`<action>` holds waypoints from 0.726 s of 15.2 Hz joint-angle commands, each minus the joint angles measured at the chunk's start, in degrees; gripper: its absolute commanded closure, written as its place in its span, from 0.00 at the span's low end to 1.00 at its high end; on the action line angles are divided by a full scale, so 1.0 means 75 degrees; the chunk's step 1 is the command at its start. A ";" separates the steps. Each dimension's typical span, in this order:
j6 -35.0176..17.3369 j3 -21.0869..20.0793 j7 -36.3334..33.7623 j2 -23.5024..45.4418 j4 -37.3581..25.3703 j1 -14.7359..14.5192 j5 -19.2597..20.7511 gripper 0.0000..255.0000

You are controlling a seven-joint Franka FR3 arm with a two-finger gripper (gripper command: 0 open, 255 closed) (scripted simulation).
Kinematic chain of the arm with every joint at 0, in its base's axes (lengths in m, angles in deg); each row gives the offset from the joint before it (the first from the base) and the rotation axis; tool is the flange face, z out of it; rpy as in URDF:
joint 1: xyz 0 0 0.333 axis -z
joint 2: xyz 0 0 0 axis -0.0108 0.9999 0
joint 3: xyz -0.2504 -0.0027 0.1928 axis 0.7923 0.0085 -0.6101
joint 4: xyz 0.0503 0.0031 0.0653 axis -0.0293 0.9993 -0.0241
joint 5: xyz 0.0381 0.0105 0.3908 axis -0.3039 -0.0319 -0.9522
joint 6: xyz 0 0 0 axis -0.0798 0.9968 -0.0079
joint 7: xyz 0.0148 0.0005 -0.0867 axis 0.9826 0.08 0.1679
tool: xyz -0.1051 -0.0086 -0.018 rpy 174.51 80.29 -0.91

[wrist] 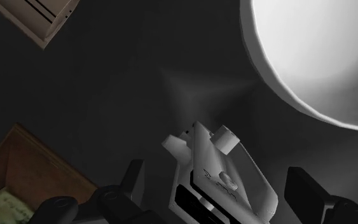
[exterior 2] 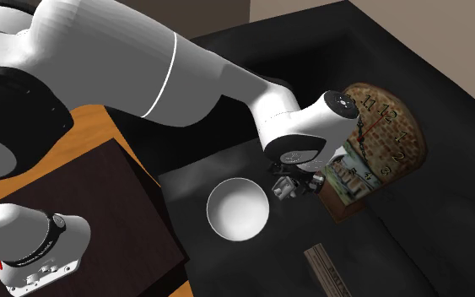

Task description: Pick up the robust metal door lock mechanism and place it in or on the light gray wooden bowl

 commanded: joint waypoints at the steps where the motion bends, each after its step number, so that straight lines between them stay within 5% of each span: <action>1: -0.0006 -0.0003 0.0003 0.0021 -0.0017 0.0006 -0.0003 0.00; 5: -0.0006 -0.0003 0.0003 0.0021 -0.0018 0.0006 -0.0003 0.00; 6: -0.0006 -0.0003 0.0003 0.0021 -0.0018 0.0006 -0.0004 1.00; 11: 0.0000 -0.0003 0.0004 0.0025 -0.0028 0.0008 -0.0004 1.00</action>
